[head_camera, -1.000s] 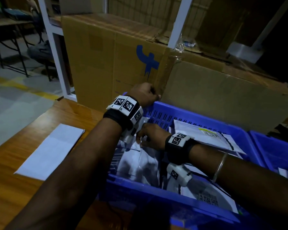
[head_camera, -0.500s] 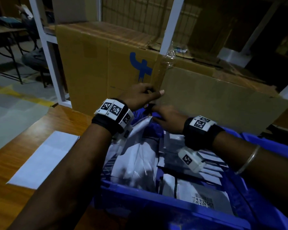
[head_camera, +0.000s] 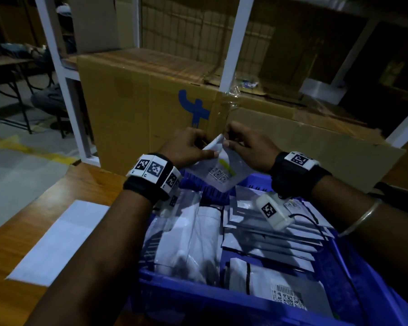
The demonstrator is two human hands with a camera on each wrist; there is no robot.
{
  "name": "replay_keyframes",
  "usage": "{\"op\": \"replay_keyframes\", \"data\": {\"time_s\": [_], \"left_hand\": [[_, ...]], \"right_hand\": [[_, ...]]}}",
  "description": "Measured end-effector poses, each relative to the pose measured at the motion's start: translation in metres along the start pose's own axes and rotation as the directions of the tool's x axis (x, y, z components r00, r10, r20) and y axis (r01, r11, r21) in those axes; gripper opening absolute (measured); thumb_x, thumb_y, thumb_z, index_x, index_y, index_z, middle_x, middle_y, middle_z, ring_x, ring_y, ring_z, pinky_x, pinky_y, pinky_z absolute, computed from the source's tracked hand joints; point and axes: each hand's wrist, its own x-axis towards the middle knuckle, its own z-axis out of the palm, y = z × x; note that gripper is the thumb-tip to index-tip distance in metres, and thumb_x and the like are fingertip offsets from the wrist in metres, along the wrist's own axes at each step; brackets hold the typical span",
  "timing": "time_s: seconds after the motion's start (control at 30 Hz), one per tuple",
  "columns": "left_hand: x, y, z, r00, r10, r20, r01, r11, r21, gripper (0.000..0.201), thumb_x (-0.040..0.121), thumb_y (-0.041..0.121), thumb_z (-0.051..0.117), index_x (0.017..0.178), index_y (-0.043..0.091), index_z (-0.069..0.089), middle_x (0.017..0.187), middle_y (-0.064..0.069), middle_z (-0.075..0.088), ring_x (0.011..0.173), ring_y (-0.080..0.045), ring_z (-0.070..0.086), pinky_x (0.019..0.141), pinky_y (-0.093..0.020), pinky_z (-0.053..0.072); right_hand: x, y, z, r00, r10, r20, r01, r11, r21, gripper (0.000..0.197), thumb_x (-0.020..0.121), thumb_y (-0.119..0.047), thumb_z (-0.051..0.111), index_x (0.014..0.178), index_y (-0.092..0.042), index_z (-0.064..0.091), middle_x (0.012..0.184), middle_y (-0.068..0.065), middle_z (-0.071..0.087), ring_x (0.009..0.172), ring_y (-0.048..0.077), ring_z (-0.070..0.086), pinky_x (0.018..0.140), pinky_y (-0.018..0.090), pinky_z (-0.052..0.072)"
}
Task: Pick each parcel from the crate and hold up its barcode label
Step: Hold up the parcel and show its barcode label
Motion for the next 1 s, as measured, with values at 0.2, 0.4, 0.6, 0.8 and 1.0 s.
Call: {"op": "replay_keyframes", "data": {"time_s": [0.2, 0.4, 0.6, 0.8, 1.0], "left_hand": [[-0.001, 0.007, 0.003, 0.992, -0.042, -0.119, 0.029, 0.994, -0.105, 0.025, 0.088, 0.034, 0.068, 0.087, 0.008, 0.069, 0.084, -0.009, 0.07, 0.079, -0.02, 0.065, 0.067, -0.037, 0.048], [0.0, 0.003, 0.009, 0.97, -0.113, -0.218, 0.043, 0.952, -0.303, 0.064, 0.074, 0.059, 0.061, 0.096, -0.001, 0.063, 0.095, -0.027, 0.065, 0.089, -0.037, 0.065, 0.077, -0.054, 0.054], [0.002, 0.003, 0.026, 0.976, -0.116, -0.186, 0.024, 0.901, -0.433, 0.043, 0.086, 0.036, 0.061, 0.098, -0.006, 0.058, 0.098, -0.033, 0.062, 0.088, -0.043, 0.063, 0.076, -0.058, 0.05], [0.006, 0.003, 0.048, 0.978, -0.128, -0.163, 0.038, 0.884, -0.466, 0.015, 0.095, 0.019, 0.059, 0.098, 0.005, 0.057, 0.086, -0.011, 0.064, 0.073, -0.021, 0.063, 0.061, -0.035, 0.049], [0.012, 0.017, 0.07, 0.974, -0.186, -0.129, 0.078, 0.809, -0.582, 0.01, 0.095, -0.003, 0.052, 0.104, 0.001, 0.052, 0.081, -0.001, 0.062, 0.059, 0.003, 0.063, 0.055, -0.015, 0.049]], "right_hand": [[-0.004, 0.013, -0.005, 0.992, 0.106, -0.071, -0.093, 0.982, 0.165, 0.023, 0.087, -0.029, 0.073, 0.097, -0.015, 0.057, 0.09, 0.002, 0.066, 0.085, 0.022, 0.064, 0.075, 0.039, 0.054], [-0.023, 0.041, -0.018, 0.961, 0.24, -0.141, -0.189, 0.935, 0.301, 0.021, 0.08, -0.024, 0.081, 0.089, -0.011, 0.068, 0.086, 0.01, 0.071, 0.079, 0.022, 0.067, 0.071, 0.04, 0.053], [-0.052, 0.059, -0.017, 0.9, 0.414, -0.137, -0.248, 0.744, 0.62, 0.03, 0.078, -0.006, 0.079, 0.103, -0.004, 0.063, 0.085, 0.008, 0.067, 0.073, 0.022, 0.06, 0.051, 0.03, 0.05], [-0.083, 0.075, -0.004, 0.891, 0.436, -0.127, -0.199, 0.626, 0.754, 0.051, 0.071, -0.02, 0.086, 0.109, -0.001, 0.058, 0.079, 0.027, 0.048, 0.078, 0.026, 0.052, 0.067, 0.039, 0.044], [-0.103, 0.089, -0.003, 0.867, 0.464, -0.182, -0.148, 0.588, 0.795, 0.09, 0.054, -0.048, 0.092, 0.112, 0.008, 0.051, 0.093, 0.015, 0.043, 0.087, 0.028, 0.041, 0.066, 0.039, 0.04]]}}
